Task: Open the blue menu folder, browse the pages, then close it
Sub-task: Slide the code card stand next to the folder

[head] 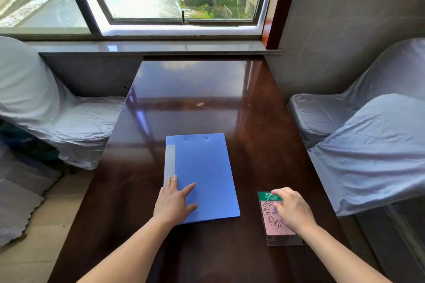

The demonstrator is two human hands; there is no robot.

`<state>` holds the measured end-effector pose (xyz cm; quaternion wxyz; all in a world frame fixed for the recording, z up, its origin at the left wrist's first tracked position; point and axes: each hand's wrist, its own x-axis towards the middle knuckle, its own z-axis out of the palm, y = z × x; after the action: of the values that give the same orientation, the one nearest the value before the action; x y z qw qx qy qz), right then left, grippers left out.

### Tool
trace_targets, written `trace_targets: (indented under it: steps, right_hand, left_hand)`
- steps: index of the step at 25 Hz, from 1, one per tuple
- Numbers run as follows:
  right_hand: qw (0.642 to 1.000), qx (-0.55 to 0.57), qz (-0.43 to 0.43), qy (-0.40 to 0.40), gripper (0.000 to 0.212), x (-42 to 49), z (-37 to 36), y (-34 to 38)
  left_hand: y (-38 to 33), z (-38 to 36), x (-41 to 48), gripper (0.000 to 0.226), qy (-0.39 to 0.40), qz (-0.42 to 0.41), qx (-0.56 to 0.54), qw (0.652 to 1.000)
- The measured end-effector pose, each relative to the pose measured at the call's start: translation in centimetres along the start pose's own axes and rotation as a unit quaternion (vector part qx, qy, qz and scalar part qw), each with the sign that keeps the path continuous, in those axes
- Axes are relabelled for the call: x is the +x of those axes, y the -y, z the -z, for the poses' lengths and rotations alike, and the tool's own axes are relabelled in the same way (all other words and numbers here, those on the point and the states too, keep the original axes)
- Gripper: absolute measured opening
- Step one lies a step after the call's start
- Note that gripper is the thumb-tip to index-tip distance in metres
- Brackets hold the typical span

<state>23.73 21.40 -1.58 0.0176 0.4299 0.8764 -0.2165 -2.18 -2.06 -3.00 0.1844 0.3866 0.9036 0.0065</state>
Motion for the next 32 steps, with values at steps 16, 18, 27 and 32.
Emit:
trace_targets:
  steps: [16, 18, 27, 32]
  right_hand:
    - [0.993, -0.114, 0.029, 0.031, 0.038, -1.7, -2.2, -1.6]
    - [0.992, -0.119, 0.03, 0.029, 0.038, -1.7, -2.2, -1.5]
    - [0.991, -0.127, 0.035, 0.021, 0.042, -1.7, -2.7, -1.7]
    - [0.991, -0.124, 0.036, 0.019, 0.046, -1.6, -3.1, -2.0]
  left_hand:
    - [-1.6, -1.7, -1.4, 0.084, 0.034, 0.006, 0.052, 0.998]
    - [-1.8, -2.0, -1.8, 0.084, 0.032, 0.003, 0.051, 0.998]
    - [-2.8, -3.2, -3.3, 0.086, 0.027, 0.001, 0.052, 0.998]
    - [-3.9, -4.3, -4.5, 0.088, 0.023, -0.003, 0.053, 0.998]
